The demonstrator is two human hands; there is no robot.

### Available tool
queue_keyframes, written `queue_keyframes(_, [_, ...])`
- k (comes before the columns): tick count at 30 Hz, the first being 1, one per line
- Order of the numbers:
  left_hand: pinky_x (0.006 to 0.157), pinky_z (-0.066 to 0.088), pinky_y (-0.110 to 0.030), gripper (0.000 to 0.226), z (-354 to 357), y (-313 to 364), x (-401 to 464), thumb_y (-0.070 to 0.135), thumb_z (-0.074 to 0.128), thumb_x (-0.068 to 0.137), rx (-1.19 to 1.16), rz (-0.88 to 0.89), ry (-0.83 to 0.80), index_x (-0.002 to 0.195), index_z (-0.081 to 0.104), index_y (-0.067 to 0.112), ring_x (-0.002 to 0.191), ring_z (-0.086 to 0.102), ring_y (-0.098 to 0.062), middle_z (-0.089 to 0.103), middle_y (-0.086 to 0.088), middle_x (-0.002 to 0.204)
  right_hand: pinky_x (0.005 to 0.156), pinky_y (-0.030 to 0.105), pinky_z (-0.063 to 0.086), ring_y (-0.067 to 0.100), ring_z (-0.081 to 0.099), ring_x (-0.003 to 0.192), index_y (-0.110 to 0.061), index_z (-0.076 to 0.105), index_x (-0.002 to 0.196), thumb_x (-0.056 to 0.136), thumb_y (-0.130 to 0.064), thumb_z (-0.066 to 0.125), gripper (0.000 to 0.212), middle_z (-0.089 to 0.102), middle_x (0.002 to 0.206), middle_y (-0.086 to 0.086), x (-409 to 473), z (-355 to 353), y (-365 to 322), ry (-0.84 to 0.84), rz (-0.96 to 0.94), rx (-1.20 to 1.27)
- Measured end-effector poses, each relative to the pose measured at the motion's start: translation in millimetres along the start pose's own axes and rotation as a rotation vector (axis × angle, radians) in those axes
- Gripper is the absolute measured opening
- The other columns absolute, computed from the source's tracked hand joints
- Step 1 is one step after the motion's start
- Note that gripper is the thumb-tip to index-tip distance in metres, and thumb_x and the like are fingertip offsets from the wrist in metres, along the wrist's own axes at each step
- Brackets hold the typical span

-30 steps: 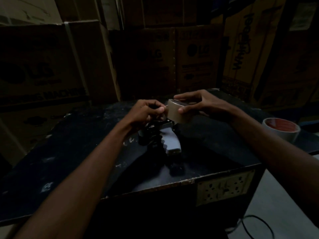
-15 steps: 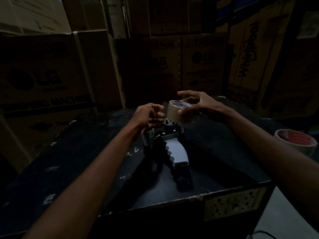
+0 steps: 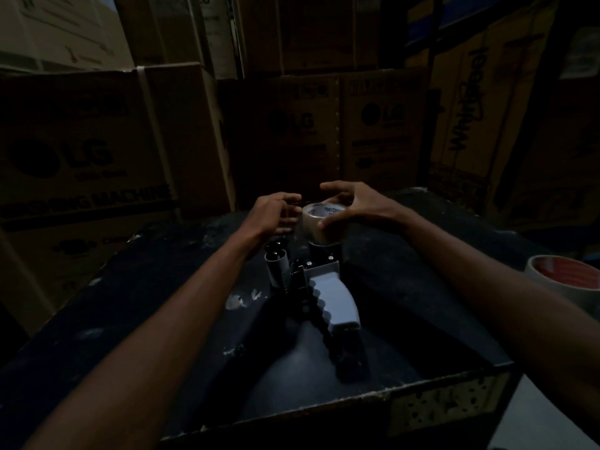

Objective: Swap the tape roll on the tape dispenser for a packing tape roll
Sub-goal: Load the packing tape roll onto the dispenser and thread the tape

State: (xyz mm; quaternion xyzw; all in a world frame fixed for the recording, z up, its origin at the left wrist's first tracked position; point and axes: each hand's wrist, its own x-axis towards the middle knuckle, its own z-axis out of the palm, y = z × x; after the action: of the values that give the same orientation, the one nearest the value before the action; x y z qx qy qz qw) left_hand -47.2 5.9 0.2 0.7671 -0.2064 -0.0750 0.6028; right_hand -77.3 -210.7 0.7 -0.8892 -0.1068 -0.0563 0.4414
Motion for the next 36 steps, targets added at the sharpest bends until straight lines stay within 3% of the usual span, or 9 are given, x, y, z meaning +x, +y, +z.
queue_keyframes(4, [0.096, 0.051, -0.04, 0.036, -1, -5, 2, 0.02, 0.04, 0.098, 0.033, -0.016, -0.026, 0.129, 0.059, 0.012, 0.105, 0.064, -0.023, 0.065, -0.011, 0.117, 0.067, 0.003, 0.048, 0.001, 0.056, 0.102, -0.015, 0.031, 0.153, 0.074, -0.023, 0.083, 0.094, 0.054, 0.136, 0.006, 4, 1, 4, -0.032, 0.006, -0.05])
queue_keyframes(8, [0.084, 0.052, -0.032, 0.032, 3, -5, 3, 0.014, 0.048, 0.094, 0.046, -0.005, -0.019, 0.119, 0.067, 0.009, 0.092, 0.068, -0.015, 0.071, -0.005, 0.103, 0.065, 0.004, 0.047, -0.001, 0.056, 0.1, -0.015, 0.03, 0.153, 0.073, -0.025, 0.083, 0.096, 0.056, 0.131, 0.002, 1, -1, 2, -0.06, 0.028, -0.077])
queue_keyframes(10, [0.078, 0.052, -0.028, 0.03, 3, -7, 4, 0.011, 0.049, 0.093, 0.087, 0.027, -0.013, 0.115, 0.069, 0.009, 0.091, 0.067, -0.014, 0.072, -0.003, 0.104, 0.072, 0.008, 0.046, 0.0, 0.056, 0.103, -0.016, 0.031, 0.153, 0.067, -0.033, 0.085, 0.103, 0.057, 0.133, 0.002, -3, 1, 1, -0.063, 0.023, -0.096])
queue_keyframes(13, [0.084, 0.054, -0.034, 0.024, 1, -16, 6, 0.02, 0.055, 0.094, 0.187, 0.113, 0.016, 0.11, 0.072, 0.012, 0.102, 0.067, -0.019, 0.072, -0.005, 0.11, 0.085, 0.017, 0.045, 0.009, 0.056, 0.114, -0.014, 0.035, 0.151, 0.053, -0.051, 0.084, 0.116, 0.055, 0.138, 0.004, -7, 5, 2, -0.035, 0.001, -0.119])
queue_keyframes(16, [0.094, 0.054, -0.036, 0.033, -1, -23, 7, 0.026, 0.064, 0.091, 0.291, 0.205, 0.063, 0.122, 0.068, 0.014, 0.108, 0.064, -0.017, 0.068, -0.004, 0.122, 0.093, 0.021, 0.046, 0.014, 0.054, 0.122, -0.012, 0.036, 0.151, 0.049, -0.057, 0.084, 0.121, 0.054, 0.141, 0.005, -9, 6, 4, -0.032, -0.002, -0.133])
queue_keyframes(21, [0.093, 0.054, -0.032, 0.028, -1, -31, 6, 0.021, 0.064, 0.092, 0.22, 0.231, 0.033, 0.117, 0.071, 0.011, 0.105, 0.066, -0.013, 0.071, -0.006, 0.117, 0.093, 0.019, 0.045, 0.012, 0.054, 0.123, -0.011, 0.042, 0.148, 0.057, -0.055, 0.084, 0.109, 0.052, 0.143, 0.004, -12, 9, 13, -0.005, 0.034, -0.114])
queue_keyframes(25, [0.098, 0.053, -0.046, 0.024, -4, -32, 10, 0.027, 0.066, 0.091, 0.118, 0.172, 0.023, 0.109, 0.074, 0.013, 0.104, 0.07, -0.02, 0.074, -0.006, 0.111, 0.07, 0.005, 0.047, -0.005, 0.055, 0.097, -0.012, 0.051, 0.14, 0.077, -0.03, 0.079, 0.072, 0.057, 0.12, -0.01, -13, 8, 21, 0.016, 0.076, 0.037])
queue_keyframes(33, [0.1, 0.051, -0.047, 0.02, -5, -33, 18, 0.028, 0.075, 0.082, 0.09, 0.074, 0.02, 0.096, 0.078, 0.015, 0.098, 0.072, -0.017, 0.077, -0.001, 0.101, 0.079, 0.019, 0.045, 0.003, 0.052, 0.106, -0.016, 0.049, 0.144, 0.076, -0.035, 0.081, 0.077, 0.053, 0.134, -0.001, -13, 8, 23, 0.022, 0.102, 0.07])
queue_keyframes(36, [0.099, 0.052, -0.045, 0.021, -7, -31, 22, 0.025, 0.078, 0.079, 0.041, 0.024, -0.001, 0.096, 0.078, 0.012, 0.1, 0.072, -0.02, 0.077, -0.005, 0.102, 0.076, 0.016, 0.044, 0.0, 0.053, 0.101, -0.016, 0.05, 0.144, 0.077, -0.032, 0.08, 0.075, 0.054, 0.129, -0.004, -14, 7, 18, 0.009, 0.113, 0.066])
